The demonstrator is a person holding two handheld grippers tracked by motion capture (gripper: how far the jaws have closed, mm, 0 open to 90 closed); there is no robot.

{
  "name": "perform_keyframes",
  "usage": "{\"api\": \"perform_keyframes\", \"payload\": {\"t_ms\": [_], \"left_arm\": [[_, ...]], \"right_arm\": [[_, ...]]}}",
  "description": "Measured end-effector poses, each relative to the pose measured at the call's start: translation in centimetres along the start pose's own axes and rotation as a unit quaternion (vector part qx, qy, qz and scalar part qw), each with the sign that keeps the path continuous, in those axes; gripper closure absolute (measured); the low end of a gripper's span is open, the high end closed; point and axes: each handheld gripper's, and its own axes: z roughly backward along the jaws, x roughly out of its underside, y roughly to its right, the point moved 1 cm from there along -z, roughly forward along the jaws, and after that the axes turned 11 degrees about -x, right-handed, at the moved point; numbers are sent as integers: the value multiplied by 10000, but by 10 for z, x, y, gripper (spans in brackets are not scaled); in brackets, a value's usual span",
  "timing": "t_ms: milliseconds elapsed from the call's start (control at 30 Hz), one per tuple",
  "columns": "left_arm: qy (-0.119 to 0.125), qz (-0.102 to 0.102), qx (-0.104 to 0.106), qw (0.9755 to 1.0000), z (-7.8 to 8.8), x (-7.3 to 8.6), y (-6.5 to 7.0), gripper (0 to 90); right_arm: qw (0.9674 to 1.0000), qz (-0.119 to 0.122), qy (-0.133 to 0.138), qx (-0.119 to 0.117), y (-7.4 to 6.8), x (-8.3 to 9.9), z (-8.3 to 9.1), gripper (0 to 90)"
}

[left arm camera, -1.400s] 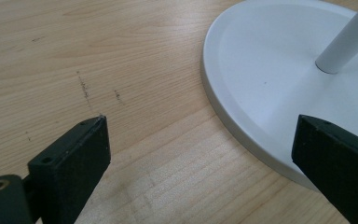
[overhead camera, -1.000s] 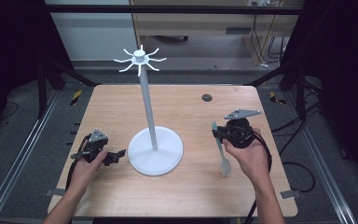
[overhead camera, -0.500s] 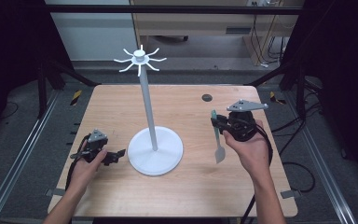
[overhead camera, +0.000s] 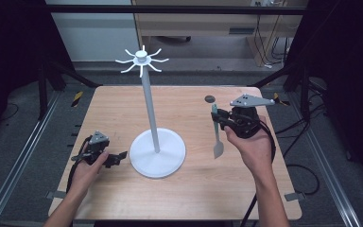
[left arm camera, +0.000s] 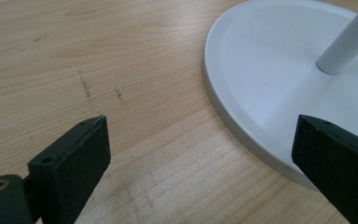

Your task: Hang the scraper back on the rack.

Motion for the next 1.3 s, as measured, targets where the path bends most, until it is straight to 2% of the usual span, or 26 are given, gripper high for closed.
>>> {"api": "perform_keyframes", "payload": {"t_ms": [367,500,967,1300], "left_arm": [[4,4,9,10000,0,0,0,40],[1,2,6,10000,0,0,0,41],[-2,7,-5,10000,0,0,0,41],[-3,-9,3,10000,0,0,0,41]], "right_arm": [[9997,143,190,-78,-11,-23,5,744],[9993,268,218,-121,-16,-33,6,744],[9981,419,380,-233,-28,-55,8,744],[9966,537,487,-384,-45,-71,5,743]]}}
